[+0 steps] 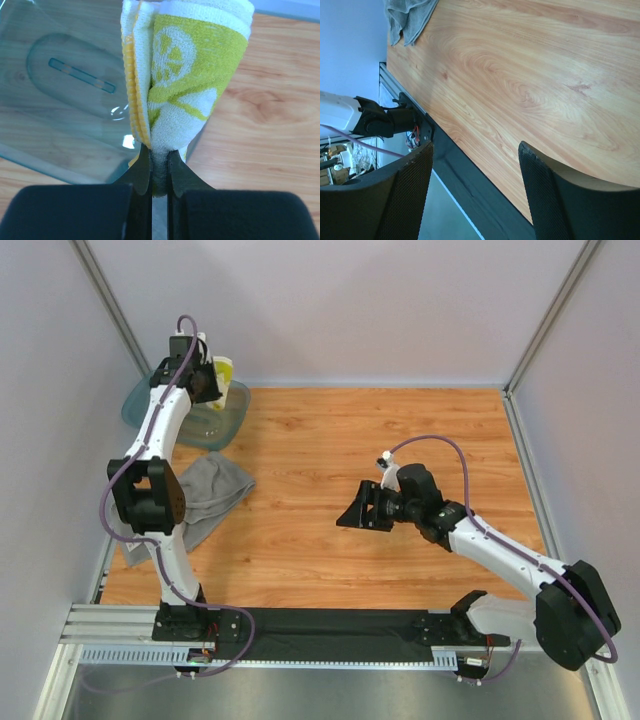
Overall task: Roll the towels
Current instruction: Place the rolled towel into the container
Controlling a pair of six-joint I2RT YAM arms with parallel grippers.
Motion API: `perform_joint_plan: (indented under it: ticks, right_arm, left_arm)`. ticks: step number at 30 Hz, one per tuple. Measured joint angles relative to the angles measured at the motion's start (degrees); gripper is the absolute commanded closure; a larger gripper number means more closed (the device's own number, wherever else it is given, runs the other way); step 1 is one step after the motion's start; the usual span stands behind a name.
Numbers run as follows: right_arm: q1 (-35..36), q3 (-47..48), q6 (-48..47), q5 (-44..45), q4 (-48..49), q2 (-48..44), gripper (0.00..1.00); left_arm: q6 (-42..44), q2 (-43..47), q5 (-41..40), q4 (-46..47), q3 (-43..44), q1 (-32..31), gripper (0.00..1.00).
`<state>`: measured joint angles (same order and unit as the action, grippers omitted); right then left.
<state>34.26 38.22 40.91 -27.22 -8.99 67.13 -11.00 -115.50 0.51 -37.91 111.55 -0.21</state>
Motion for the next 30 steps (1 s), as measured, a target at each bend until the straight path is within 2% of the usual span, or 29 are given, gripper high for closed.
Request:
perform_joint_plan:
  ticks: [8, 13, 20, 30]
  right_arm:
    - [0.00, 0.09, -2.27, -0.39, -3.65, -0.44, 0.30]
    - [0.00, 0.33, -3.45, -0.42, -5.38, -0.13, 0.30]
    - [-0.57, 2.73, -5.38, -0.52, -6.97, 2.71, 0.31]
    - [-1.73, 3.21, -6.64, -1.25, -7.52, 6.01, 0.31]
  left_arm:
    - [9.77, -16.15, 0.98, -5.46, 10.56, 1.25, 1.00]
    - [10.91, -24.35, 1.73, -8.81, 15.72, 2.03, 1.00]
    - [7.52, -29.09, 7.56, -9.33, 24.04, 4.46, 1.00]
    - [-1.33, -31.43, 19.61, -4.48, 23.37, 7.74, 1.00]
